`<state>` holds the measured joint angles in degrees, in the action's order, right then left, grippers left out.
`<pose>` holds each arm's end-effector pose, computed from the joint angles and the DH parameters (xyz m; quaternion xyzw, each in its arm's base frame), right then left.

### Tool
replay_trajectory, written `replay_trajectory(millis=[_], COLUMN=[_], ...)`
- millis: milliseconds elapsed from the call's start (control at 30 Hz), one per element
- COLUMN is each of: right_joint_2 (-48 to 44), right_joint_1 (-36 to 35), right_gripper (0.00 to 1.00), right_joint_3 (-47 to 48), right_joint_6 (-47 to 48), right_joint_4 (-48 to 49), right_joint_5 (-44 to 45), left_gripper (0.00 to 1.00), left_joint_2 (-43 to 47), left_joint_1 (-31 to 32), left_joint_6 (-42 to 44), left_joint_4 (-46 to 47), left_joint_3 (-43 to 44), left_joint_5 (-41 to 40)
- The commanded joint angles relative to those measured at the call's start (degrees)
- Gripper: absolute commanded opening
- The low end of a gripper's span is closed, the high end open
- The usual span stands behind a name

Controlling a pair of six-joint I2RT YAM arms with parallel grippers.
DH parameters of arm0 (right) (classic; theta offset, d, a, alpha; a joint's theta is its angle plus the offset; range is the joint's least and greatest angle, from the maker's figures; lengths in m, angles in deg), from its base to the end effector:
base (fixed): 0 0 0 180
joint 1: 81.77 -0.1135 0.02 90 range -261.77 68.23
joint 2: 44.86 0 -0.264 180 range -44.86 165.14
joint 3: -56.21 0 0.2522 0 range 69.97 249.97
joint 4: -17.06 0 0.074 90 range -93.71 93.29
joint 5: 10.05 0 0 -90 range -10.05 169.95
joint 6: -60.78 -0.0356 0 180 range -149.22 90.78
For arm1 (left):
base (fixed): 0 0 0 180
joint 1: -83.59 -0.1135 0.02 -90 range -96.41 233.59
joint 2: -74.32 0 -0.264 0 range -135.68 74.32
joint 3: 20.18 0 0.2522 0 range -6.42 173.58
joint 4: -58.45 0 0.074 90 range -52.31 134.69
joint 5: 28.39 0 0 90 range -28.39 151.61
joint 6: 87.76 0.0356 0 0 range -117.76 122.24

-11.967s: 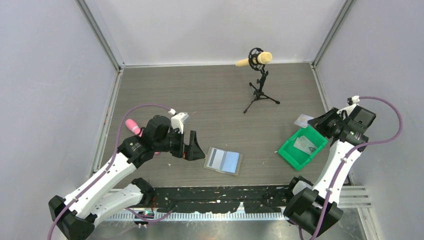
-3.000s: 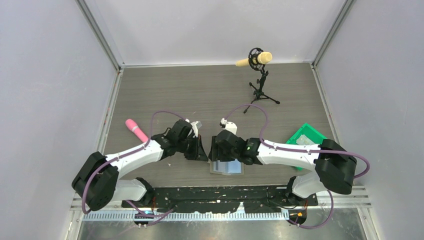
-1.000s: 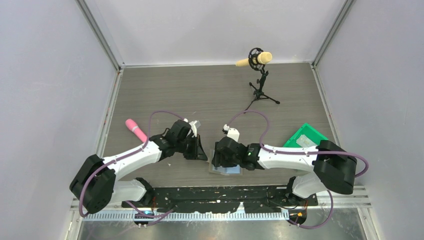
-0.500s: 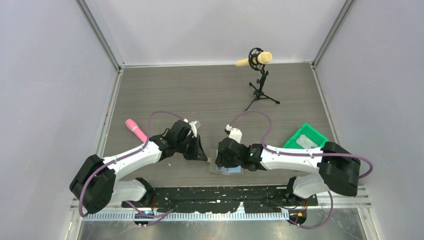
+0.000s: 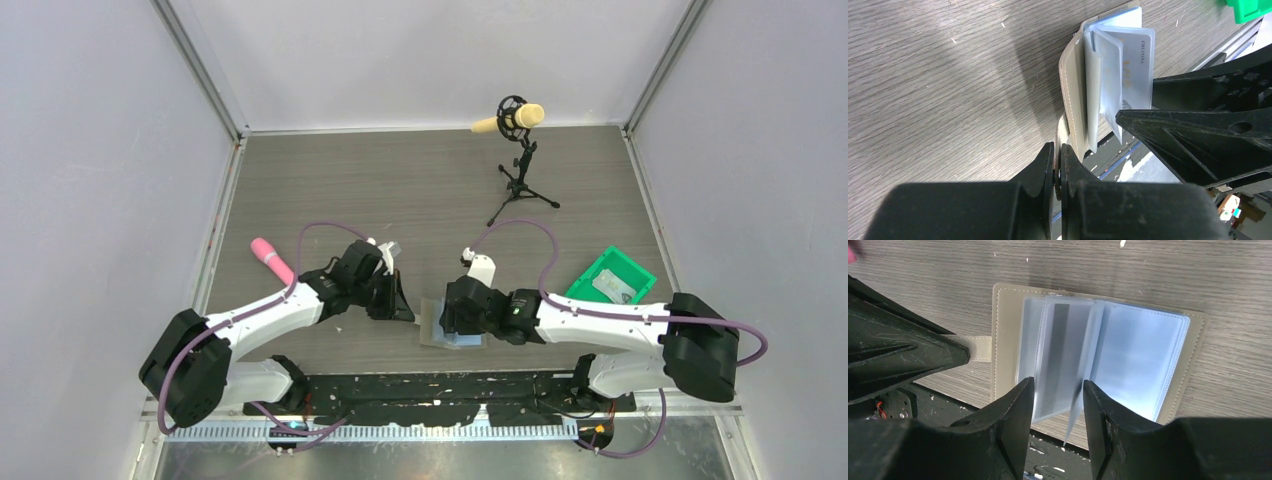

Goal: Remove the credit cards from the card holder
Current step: Remove the credit card from the card holder.

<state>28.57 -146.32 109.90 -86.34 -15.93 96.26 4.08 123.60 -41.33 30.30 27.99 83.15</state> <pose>0.1154 0.2193 0.1953 -0.0155 0.9390 0.2107 0.2715 0.1701 -0.1598 0.1849 0.0348 0.9253 -0.3537 0.1321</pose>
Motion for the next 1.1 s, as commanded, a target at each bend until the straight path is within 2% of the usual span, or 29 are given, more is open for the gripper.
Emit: replay_trajectory(millis=[0,333,600,867,900,1067], right_joint_2=[-2.42,-4.31,-3.50,-2.75,-3.07,-4.31], right_joint_1=[-0.13,-0.14,-0.14,-0.15,-0.19,-0.21], right_gripper=[0.48,0.47,0.57,0.59,0.58,0.41], right_joint_3=[-0.82,-1.77,-0.89,0.93,0.98,-0.48], right_joint_6=[0.05,-0.20,0.89,2.02,2.26,3.34], right_joint_4=[-2.06,-3.40,-4.85,-6.39,-6.46,-2.74], right_joint_5=[3.28,4.53,5.48,6.12,6.34,4.86], left_gripper=[0.00,0.00,0.00,0.00,0.00,0.00], left_joint_2=[1.07,1.09,1.48,1.65,1.67,1.26], left_joint_1=[-0.13,-0.13,-0.13,-0.18,-0.19,-0.13], left_joint_6=[-0.55,-0.55,-0.46,-0.44,-0.38,-0.21], left_joint_4=[0.16,-0.02,-0.37,-0.37,-0.33,-0.31], left_joint_3=[-0.17,-0.01,0.11,-0.24,-0.29,-0.56], left_joint_5=[-0.47,-0.54,-0.71,-0.89,-0.89,-1.30])
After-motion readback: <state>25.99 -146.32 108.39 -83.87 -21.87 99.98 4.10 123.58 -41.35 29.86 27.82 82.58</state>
